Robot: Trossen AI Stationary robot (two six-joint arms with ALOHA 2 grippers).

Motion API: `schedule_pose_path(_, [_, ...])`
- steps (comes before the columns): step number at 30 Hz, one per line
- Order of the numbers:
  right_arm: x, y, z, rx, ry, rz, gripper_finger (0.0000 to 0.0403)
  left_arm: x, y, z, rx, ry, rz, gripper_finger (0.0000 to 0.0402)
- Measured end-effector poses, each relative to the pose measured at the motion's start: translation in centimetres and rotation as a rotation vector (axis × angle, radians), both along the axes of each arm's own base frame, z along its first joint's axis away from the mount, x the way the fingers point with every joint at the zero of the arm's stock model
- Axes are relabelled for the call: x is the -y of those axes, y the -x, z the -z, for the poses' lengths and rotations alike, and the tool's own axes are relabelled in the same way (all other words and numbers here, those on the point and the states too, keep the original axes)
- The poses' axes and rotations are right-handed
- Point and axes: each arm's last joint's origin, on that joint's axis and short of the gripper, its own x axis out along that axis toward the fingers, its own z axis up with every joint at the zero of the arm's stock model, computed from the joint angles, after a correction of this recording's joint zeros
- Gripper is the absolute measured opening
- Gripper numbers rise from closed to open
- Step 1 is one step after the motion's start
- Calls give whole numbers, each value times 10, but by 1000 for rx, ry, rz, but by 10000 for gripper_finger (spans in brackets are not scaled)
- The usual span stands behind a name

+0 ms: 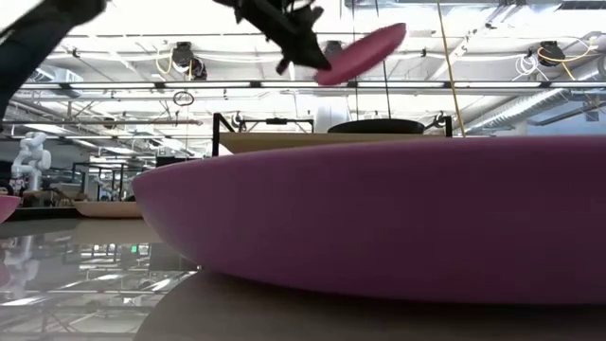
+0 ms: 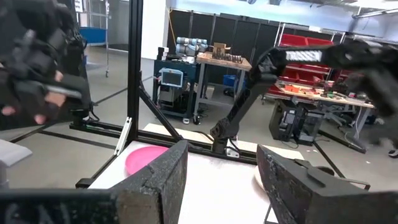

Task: Place and stack plates onto a shelf
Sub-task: Stack the top pink plate on the black plate on the shelf

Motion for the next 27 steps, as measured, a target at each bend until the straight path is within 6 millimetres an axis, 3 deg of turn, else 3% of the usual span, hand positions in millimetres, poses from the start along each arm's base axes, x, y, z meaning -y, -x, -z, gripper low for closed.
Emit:
schedule_pose_path(5, [0, 0, 0, -3, -8, 0, 173, -31, -6, 19, 42, 25, -78, 9])
schedule_pose_path(9, [0, 0, 1, -10, -7, 0, 173, -43, -7, 36, 8, 66, -86, 9])
schedule_pose_path(27, [0, -4, 2, -24, 2, 0, 173, -34, -18, 41, 2, 24, -59, 26])
